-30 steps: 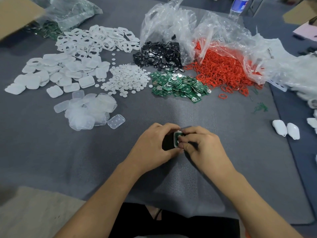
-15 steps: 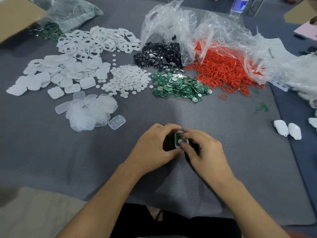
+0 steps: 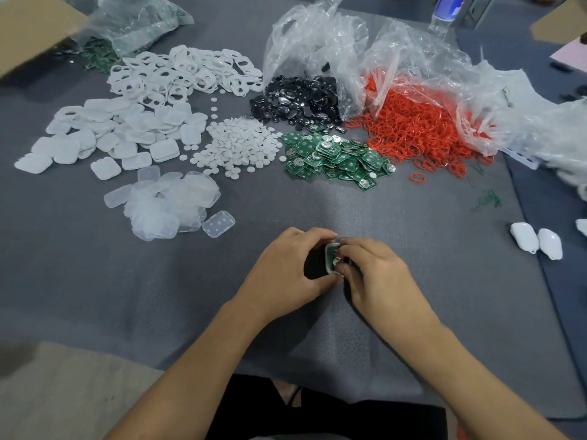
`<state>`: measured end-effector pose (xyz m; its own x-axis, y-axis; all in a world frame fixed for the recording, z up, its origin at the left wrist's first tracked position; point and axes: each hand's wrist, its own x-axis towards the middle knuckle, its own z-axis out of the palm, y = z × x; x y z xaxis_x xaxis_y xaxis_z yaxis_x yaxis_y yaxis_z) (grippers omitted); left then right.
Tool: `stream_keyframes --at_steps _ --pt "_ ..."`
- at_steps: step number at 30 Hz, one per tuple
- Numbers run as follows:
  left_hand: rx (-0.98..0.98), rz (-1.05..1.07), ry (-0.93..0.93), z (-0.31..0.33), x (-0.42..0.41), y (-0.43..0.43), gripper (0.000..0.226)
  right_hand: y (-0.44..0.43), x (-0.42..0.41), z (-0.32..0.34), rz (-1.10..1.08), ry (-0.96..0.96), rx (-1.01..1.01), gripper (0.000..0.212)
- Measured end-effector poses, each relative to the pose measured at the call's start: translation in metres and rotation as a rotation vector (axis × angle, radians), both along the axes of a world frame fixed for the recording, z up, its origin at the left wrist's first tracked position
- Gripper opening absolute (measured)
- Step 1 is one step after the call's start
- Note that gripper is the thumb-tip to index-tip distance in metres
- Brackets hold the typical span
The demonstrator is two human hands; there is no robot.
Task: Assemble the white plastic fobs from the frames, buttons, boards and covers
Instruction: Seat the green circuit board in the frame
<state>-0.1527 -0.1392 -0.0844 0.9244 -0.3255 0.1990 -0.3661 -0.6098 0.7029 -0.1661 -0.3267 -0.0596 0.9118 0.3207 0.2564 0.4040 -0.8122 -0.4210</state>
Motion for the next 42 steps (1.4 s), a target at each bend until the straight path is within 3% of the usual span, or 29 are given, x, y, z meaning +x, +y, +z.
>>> stream_keyframes --at_steps 14,26,36,42 --pt "-0.015 0.006 0.0 0.002 -0.002 -0.001 0.051 0.003 -0.001 -0.003 -0.112 0.002 0.197 0.014" --pt "-0.016 0.009 0.001 0.008 -0.004 -0.002 0.055 0.0 -0.008 0.001 -0.068 0.025 0.147 0.018" --pt "-0.013 0.0 -0.012 0.008 -0.003 -0.004 0.059 -0.002 -0.014 0.009 -0.056 0.081 0.14 0.034" --pt "-0.146 0.018 0.051 0.015 -0.006 0.0 0.058 0.005 -0.016 0.014 -0.071 0.02 0.169 0.035"
